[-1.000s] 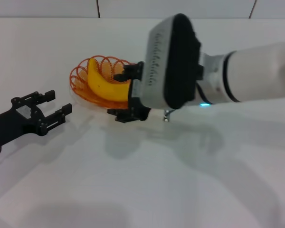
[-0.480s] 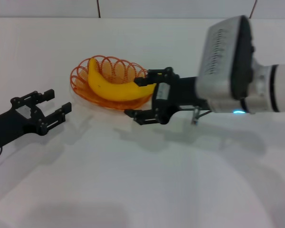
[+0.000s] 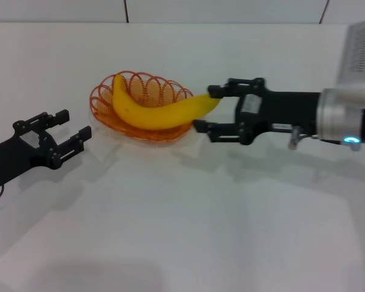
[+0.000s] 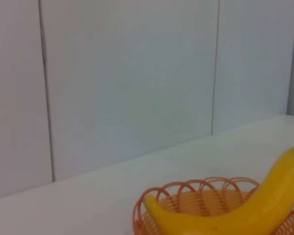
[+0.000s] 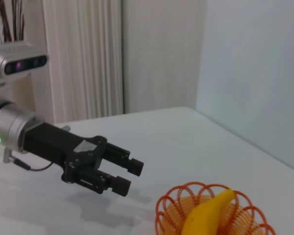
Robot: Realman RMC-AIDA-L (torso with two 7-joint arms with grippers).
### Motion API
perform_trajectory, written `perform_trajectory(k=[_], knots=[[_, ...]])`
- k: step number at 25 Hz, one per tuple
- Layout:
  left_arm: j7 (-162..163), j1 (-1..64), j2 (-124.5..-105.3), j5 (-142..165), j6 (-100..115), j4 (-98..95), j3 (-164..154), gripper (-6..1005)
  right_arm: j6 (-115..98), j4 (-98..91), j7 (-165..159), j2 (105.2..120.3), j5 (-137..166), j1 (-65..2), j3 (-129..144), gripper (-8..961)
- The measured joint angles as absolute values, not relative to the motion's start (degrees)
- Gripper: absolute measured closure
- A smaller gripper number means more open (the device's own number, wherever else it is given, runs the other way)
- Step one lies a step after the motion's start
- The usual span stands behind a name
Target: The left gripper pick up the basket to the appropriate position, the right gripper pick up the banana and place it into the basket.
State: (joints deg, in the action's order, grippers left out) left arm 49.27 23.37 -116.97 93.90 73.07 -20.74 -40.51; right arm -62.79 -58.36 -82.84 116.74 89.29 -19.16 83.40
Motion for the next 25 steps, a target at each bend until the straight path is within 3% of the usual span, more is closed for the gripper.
perform_trajectory(k=[8, 25], knots=[[48.14, 23.89, -116.98, 92.21, 73.23, -19.5, -40.38, 383, -69.62, -44.28, -74.03, 116.55, 87.72, -22.96, 72.89, 190], [47.98, 23.94, -116.98, 90.36, 73.59, -19.43, -40.87, 383, -69.82, -41.58, -71.71, 116.54, 87.64, -23.05, 70.39, 190]])
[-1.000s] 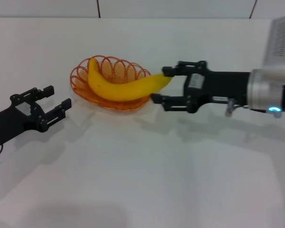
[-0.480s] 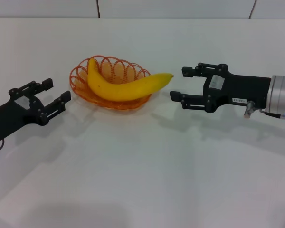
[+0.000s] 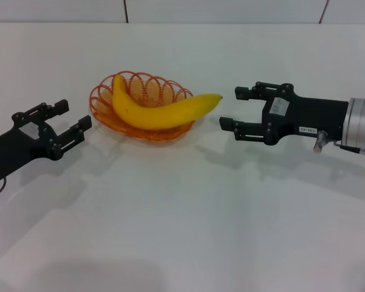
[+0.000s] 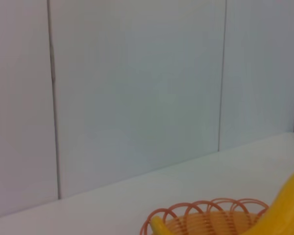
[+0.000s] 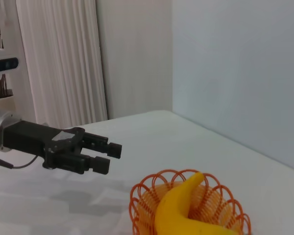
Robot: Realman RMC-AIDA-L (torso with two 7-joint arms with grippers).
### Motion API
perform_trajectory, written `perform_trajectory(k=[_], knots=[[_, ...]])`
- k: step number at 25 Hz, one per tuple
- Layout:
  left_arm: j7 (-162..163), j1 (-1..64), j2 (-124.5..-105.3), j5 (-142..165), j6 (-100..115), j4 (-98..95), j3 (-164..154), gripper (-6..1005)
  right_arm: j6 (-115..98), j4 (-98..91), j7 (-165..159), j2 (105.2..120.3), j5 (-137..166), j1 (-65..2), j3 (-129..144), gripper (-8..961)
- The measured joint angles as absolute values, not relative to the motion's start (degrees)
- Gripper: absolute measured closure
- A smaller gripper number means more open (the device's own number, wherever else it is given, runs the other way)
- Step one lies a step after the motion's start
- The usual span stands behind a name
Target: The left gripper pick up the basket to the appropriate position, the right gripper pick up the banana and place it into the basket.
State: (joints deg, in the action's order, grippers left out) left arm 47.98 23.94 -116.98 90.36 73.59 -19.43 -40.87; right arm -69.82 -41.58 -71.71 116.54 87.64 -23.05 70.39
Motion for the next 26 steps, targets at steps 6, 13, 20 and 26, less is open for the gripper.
perform_trajectory(k=[6, 13, 20, 26], knots=[[47.99, 23.92, -116.98, 90.31, 73.67, -19.42, -40.76, 383, -69.94, -41.14, -71.78, 116.46, 87.62, -22.85, 69.56, 190], [47.98, 23.82, -116.98, 90.31, 73.67, -19.36, -40.54, 383, -70.95, -40.23, -71.64, 116.09, 88.15, -22.34, 67.34, 190], [47.99, 23.3, -116.98, 90.33, 73.66, -19.22, -40.81, 383, -70.78, -39.69, -71.5, 115.88, 88.73, -22.08, 66.1, 190], [47.98, 23.24, -116.98, 90.35, 73.65, -19.22, -40.65, 383, -71.18, -39.64, -71.72, 115.84, 92.84, -21.71, 62.98, 190]])
